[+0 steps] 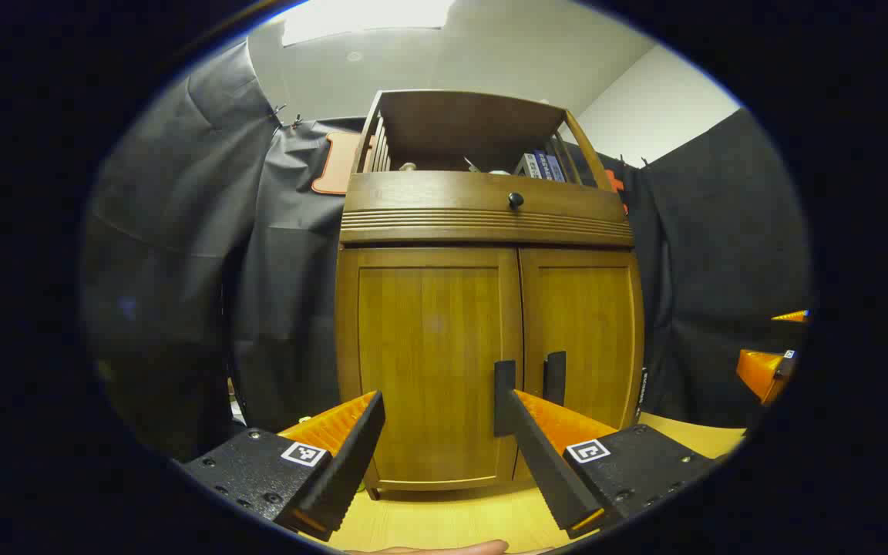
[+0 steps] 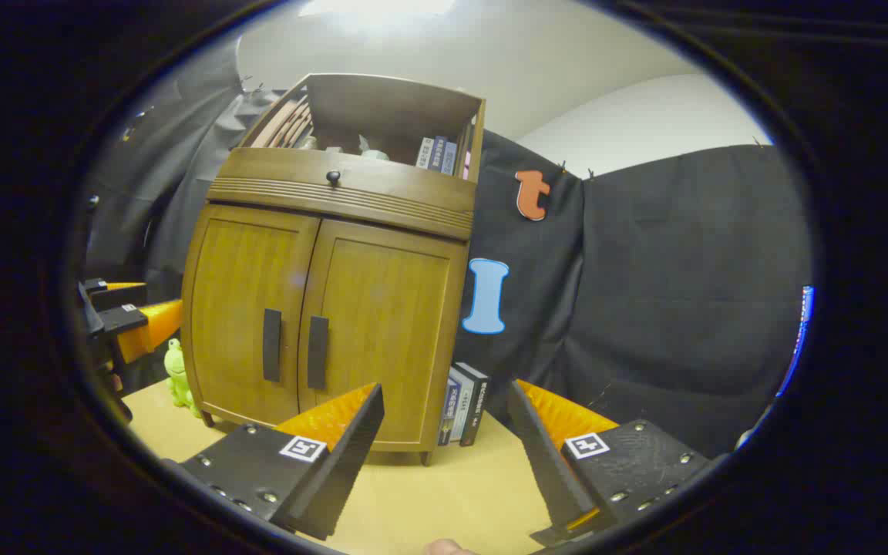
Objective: Open the right door of the double-door shoe cabinet with the right hand, and open the left door with the left hand.
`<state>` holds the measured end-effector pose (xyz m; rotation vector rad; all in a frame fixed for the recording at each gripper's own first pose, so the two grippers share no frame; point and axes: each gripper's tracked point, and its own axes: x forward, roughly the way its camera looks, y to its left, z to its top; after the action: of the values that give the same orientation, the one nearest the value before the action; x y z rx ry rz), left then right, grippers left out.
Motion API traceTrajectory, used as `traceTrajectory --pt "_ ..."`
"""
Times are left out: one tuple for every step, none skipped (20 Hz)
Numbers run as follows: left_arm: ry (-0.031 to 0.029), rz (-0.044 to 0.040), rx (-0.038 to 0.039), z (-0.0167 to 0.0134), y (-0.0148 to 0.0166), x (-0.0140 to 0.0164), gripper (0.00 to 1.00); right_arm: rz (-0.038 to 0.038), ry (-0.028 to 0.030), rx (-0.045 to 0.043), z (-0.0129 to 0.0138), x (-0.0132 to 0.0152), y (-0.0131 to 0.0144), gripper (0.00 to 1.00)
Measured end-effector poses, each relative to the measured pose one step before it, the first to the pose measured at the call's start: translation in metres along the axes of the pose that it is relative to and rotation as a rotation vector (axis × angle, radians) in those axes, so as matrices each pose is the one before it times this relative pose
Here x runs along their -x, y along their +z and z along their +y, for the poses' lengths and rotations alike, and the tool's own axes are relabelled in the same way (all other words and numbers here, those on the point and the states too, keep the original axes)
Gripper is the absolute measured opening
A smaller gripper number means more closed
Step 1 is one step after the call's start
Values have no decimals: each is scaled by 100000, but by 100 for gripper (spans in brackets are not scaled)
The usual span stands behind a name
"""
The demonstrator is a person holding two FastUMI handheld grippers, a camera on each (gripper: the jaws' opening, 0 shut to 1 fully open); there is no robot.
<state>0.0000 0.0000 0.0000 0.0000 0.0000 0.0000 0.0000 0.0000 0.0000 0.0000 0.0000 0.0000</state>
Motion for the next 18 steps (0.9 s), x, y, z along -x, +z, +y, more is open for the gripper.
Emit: traceTrajectory --pt "-469 549 886 165 -86 -14 99 -305 -814 805 54 -60 12 96" --pt "-252 543 917 267 42 76 99 81 -441 779 163 31 54 96" --pt "265 160 920 329 106 -11 99 14 44 271 222 -165 -158 97" --pt "570 271 585 318 84 -113 99 -89 370 -119 304 31 15 96" --pt "442 234 394 253 44 -127 99 -39 279 -153 214 -89 -1 96" --pt "66 127 19 13 -19 -134 99 -92 -131 -44 43 84 84 96" --pt "-67 510 -513 -5 -24 -52 99 -24 -378 -114 -126 -126 62 97" --pt "-140 1200 -107 23 -337 -34 99 -164 -23 -186 -61 73 219 97" --pt "-1235 478 330 -307 -118 -46 98 -138 169 -388 124 11 -69 97" --pt "-1003 626 -108 -154 -78 -21 99 72 44 -386 76 85 76 97" --pt "-516 265 -579 13 -1 -6 99 -85 -12 -514 -18 -17 -53 97" --pt "-349 -56 -198 -58 1 -2 98 -145 328 -399 16 141 165 97" --pt "-315 -301 15 -50 44 -68 99 -66 70 -188 27 79 -49 97" --pt "39 -141 -107 82 -5 55 98 -166 92 165 -19 87 70 97" --pt "-103 -469 -48 -7 102 -19 98 -182 -274 44 -206 -81 107 97" --pt "-389 -353 -52 -42 81 -8 99 -38 -433 -371 -119 65 100 97" --pt "-219 -31 3 -31 -22 20 99 190 -172 -969 23 -95 -125 97" --pt "28 487 160 165 -163 55 99 314 392 -1360 180 -59 -64 96"
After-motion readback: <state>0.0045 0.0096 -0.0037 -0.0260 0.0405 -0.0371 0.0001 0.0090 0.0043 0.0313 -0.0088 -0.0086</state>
